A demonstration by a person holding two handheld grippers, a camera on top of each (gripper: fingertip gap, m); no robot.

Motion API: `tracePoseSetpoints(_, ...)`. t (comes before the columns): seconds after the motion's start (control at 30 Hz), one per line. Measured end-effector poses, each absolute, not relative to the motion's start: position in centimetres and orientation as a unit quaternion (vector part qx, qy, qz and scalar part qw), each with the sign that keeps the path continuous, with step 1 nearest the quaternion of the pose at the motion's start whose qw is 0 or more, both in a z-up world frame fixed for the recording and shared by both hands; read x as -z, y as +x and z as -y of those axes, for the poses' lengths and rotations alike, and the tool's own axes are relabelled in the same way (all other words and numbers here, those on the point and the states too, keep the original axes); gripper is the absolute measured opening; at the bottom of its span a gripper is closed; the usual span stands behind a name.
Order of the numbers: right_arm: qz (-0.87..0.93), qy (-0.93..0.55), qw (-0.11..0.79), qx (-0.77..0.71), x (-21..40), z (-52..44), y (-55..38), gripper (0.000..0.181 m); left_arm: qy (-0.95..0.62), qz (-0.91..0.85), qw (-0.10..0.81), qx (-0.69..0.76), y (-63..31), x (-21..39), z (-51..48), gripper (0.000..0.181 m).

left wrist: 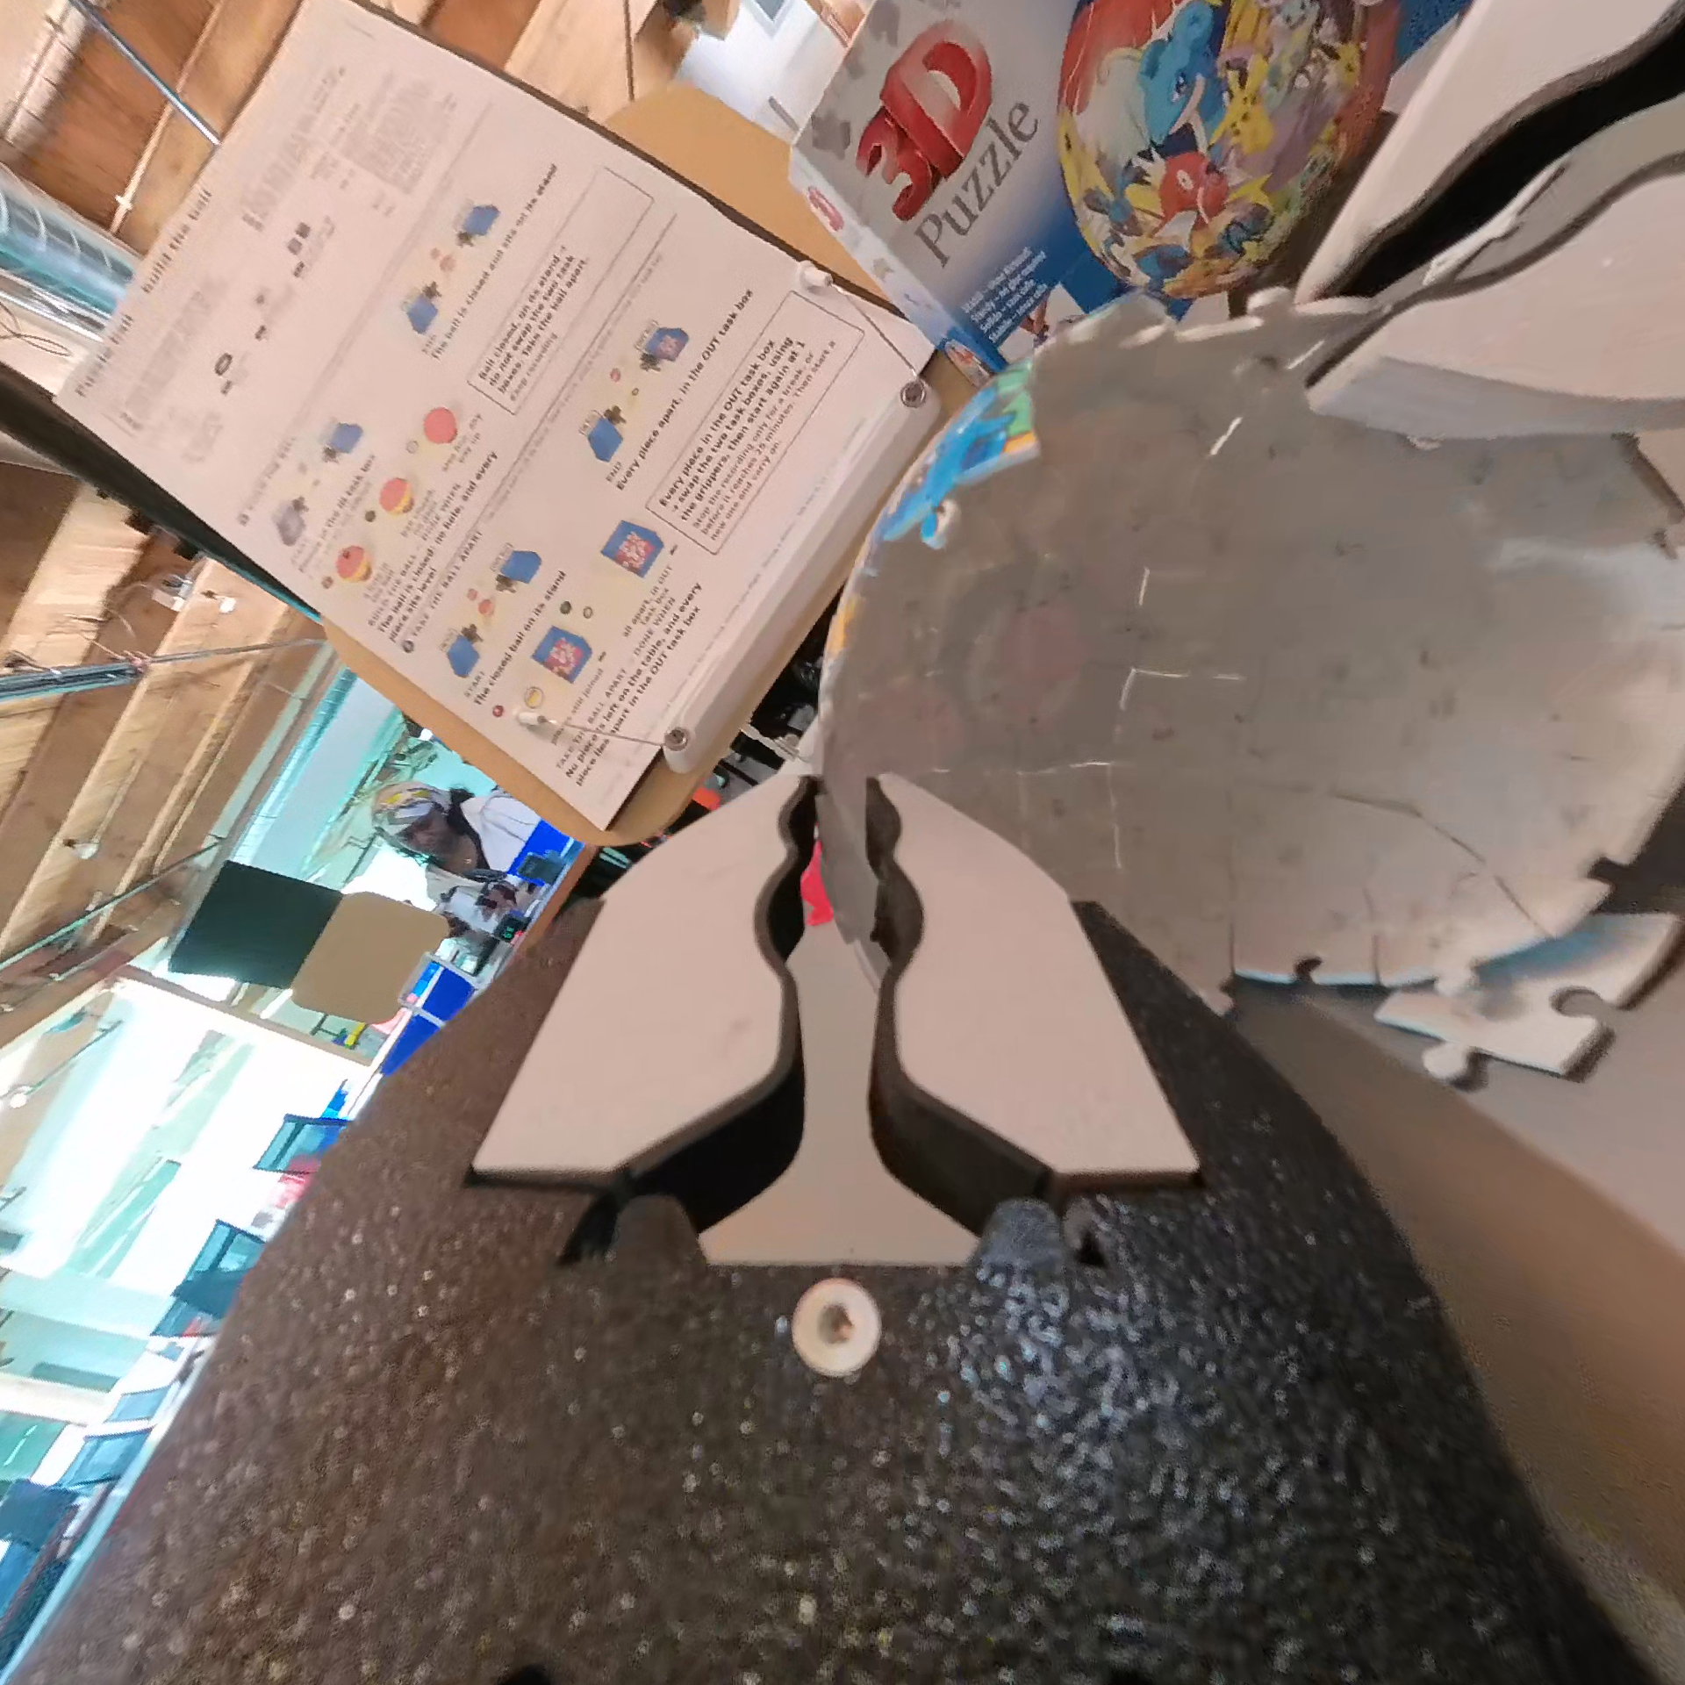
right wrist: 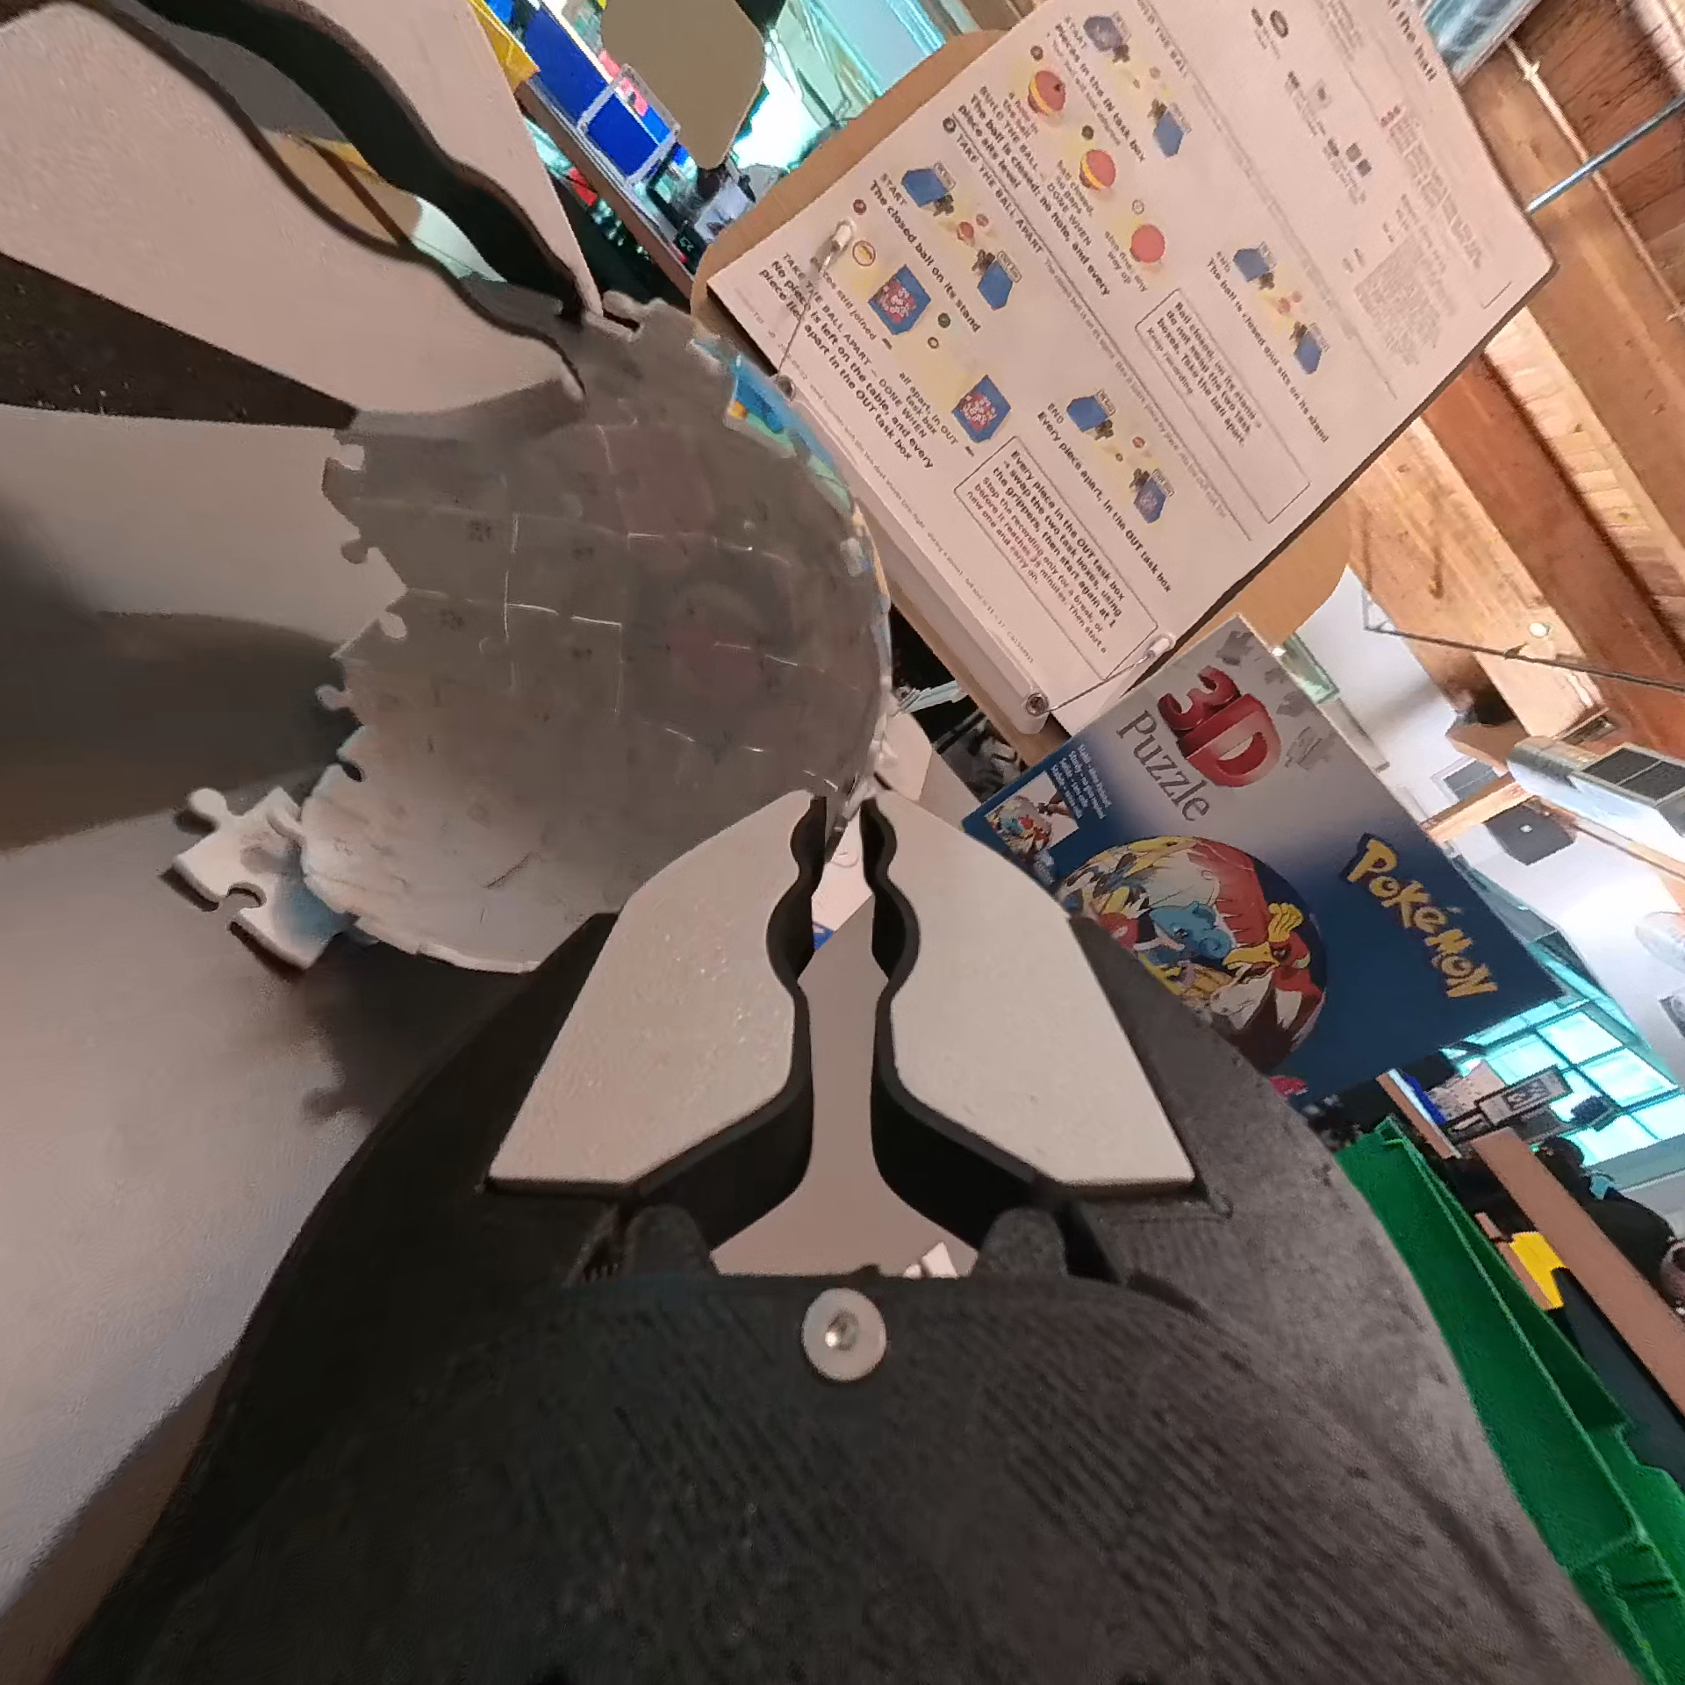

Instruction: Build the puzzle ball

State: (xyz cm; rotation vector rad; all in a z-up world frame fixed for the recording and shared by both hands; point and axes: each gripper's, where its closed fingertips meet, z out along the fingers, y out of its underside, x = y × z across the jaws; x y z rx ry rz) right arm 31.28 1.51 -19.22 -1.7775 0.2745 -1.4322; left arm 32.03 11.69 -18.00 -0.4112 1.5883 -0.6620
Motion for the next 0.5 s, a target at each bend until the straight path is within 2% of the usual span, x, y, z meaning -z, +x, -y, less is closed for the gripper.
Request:
tracePoseSetpoints(0.1, -0.115, -0.712, 0.417, 0.553, 19.5, -1.4, 31.2, 0.015, -0.16, -0.686, 0.654, 0.275, 32.1, 17.6, -11.4, 0.007)
tracePoseSetpoints(0.27, -0.11, -0.717, 0.433, 0.536, 19.3, -1.3, 30.2, 0.04, -0.11, -0.673, 0.69, 0.241, 31.9, 16.8, -10.3, 0.003)
tracePoseSetpoints(0.5, -0.018, -0.669, 0.423, 0.61, 16.3, -1.4, 27.9, 0.045, -0.05, -0.661, 0.722, 0.199, 31.1, 16.1, -8.6, 0.003)
